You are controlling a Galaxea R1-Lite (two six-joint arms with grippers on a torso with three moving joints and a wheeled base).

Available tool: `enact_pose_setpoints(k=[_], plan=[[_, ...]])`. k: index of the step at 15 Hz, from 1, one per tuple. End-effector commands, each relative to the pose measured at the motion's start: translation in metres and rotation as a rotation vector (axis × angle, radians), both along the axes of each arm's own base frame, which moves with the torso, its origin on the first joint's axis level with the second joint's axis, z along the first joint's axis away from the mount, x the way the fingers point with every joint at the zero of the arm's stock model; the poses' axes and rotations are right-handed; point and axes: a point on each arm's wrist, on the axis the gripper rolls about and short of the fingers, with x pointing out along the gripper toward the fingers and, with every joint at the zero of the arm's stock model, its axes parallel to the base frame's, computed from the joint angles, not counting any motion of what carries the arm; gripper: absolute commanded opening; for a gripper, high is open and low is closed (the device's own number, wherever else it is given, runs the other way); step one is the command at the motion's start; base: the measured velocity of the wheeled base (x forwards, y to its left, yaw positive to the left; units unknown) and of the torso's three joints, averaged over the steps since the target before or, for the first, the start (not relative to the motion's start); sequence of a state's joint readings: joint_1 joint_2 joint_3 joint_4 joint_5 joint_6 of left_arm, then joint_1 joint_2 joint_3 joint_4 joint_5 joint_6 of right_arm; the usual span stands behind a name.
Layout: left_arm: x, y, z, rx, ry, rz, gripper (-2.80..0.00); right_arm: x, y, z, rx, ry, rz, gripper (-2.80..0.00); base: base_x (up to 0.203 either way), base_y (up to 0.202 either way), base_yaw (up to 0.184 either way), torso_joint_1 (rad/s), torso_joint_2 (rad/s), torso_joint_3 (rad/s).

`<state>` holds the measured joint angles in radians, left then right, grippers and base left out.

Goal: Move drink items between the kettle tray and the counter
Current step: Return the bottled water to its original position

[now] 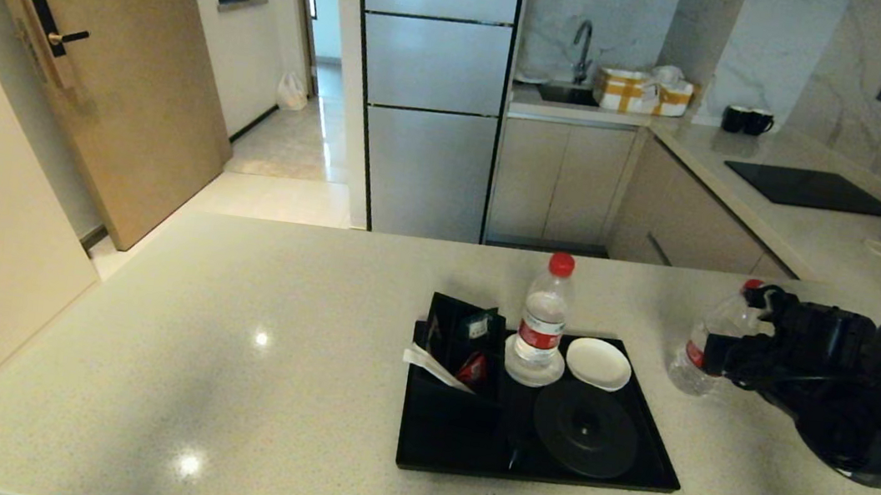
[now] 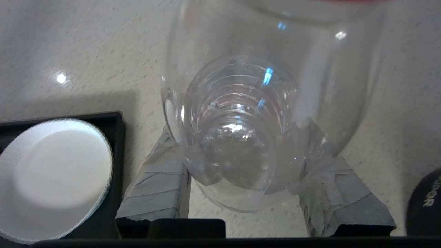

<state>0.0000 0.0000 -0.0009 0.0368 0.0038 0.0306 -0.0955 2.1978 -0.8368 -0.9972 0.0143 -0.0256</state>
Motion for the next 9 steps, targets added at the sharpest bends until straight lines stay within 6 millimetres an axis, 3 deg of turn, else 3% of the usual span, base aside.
enact_pose_setpoints(k=[1, 4, 6, 9], plan=[[0.0, 0.0, 0.0, 0.0, 0.0, 0.002, -2.8, -0.005, 0.002, 0.014, 0.004, -0.028, 0.007, -2.8, 0.0, 0.0, 0.0, 0.0, 0.0, 0.0], [0.0, 0.0, 0.0, 0.0, 0.001, 0.001, -2.8, -0.026, 0.019, 0.054, 0.019, -0.067, 0.066, -2.8, 0.0, 0.0, 0.0, 0.0, 0.0, 0.0], [0.0, 0.0, 0.0, 0.0, -0.001, 0.002, -2.8, -0.045, 0.041, 0.082, 0.024, -0.075, 0.139, -2.8, 0.0, 0.0, 0.0, 0.0, 0.0, 0.0], [0.0, 0.0, 0.0, 0.0, -0.001, 0.002, -2.8, -0.058, 0.076, 0.089, 0.009, -0.051, 0.236, -2.8, 0.0, 0.0, 0.0, 0.0, 0.0, 0.0]])
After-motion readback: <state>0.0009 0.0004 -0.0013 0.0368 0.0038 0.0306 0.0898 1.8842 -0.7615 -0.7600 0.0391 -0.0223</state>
